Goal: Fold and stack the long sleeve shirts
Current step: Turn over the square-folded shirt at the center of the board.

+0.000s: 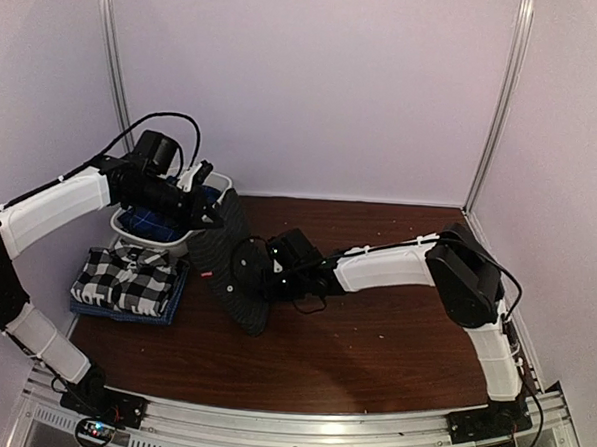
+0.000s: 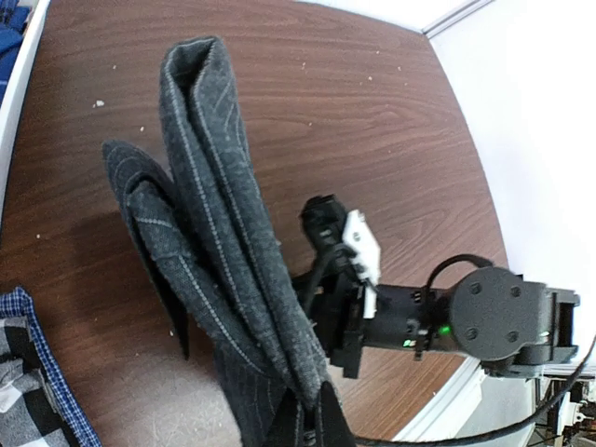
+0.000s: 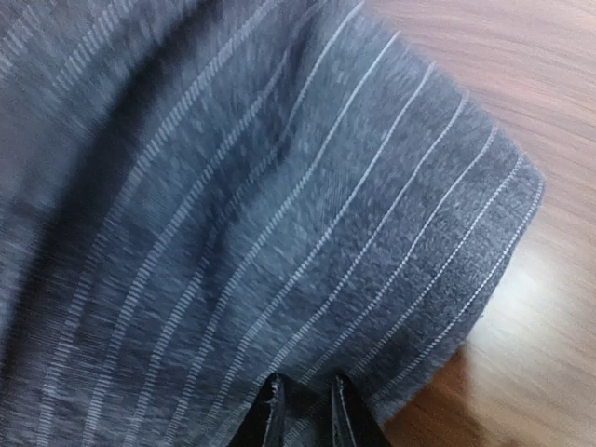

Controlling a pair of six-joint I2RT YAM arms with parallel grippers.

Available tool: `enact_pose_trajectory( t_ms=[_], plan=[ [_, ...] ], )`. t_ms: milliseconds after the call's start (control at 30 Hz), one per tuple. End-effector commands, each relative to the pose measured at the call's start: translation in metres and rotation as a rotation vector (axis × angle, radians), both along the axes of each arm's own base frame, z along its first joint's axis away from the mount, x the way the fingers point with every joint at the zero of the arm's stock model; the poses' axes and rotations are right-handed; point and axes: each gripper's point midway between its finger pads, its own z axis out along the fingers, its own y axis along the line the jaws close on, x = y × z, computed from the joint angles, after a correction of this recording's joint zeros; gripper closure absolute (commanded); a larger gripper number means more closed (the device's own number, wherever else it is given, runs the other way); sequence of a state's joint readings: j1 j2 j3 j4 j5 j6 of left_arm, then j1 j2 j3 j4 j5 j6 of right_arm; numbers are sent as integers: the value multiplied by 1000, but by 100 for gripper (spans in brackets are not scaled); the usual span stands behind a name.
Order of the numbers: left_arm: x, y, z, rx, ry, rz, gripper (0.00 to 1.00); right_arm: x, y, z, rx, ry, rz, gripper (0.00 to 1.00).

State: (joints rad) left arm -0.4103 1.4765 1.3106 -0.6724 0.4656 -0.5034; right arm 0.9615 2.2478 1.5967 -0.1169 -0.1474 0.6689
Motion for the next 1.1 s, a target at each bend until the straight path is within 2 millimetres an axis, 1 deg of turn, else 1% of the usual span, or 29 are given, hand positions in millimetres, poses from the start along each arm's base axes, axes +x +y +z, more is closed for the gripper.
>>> enact_pose_trajectory(
  t_ms=[0, 67, 133, 200, 300, 400, 467, 533, 633, 700, 767, 833, 867, 933, 1033, 1067],
  plan=[
    [17, -17, 39, -77, -95, -53, 100, 1, 52, 19, 187, 13, 45, 80],
    [19, -24, 37, -80, -86, -64, 100, 4, 67, 25, 249, 5, 53, 80],
    [19, -31, 32, -87, -73, -74, 100, 8, 74, 29, 282, 0, 59, 80],
    [18, -34, 25, -90, -61, -76, 100, 13, 73, 27, 296, 2, 64, 79],
    [15, -35, 15, -91, -41, -77, 100, 17, 68, 26, 312, 10, 76, 77],
    [13, -37, 10, -89, -32, -78, 100, 18, 59, 33, 326, 4, 85, 75],
    [11, -38, 9, -89, -27, -81, 100, 19, 53, 42, 343, -8, 88, 74],
    [11, -38, 7, -87, -24, -79, 100, 20, 46, 55, 358, -29, 86, 73],
    [8, -42, 6, -80, -27, -82, 100, 22, 30, 87, 387, -71, 71, 71],
    [4, -48, 5, -71, -26, -88, 100, 28, 7, 113, 406, -106, 32, 68],
    [-2, -58, 2, -58, -21, -89, 100, 31, -27, 132, 405, -126, -31, 63],
    [-13, -78, -3, -28, -20, -99, 100, 35, -66, 149, 392, -146, -103, 58],
    [-20, -91, -8, -14, -16, -105, 100, 35, -89, 164, 393, -162, -139, 55],
    [-38, -125, -23, -5, -4, -122, 100, 32, -129, 168, 360, -161, -194, 52],
    [-71, -188, -52, -12, 24, -175, 100, 17, -182, 165, 291, -168, -264, 45],
    [-88, -214, -59, -27, 39, -214, 98, 11, -196, 160, 266, -164, -284, 44]
  ],
)
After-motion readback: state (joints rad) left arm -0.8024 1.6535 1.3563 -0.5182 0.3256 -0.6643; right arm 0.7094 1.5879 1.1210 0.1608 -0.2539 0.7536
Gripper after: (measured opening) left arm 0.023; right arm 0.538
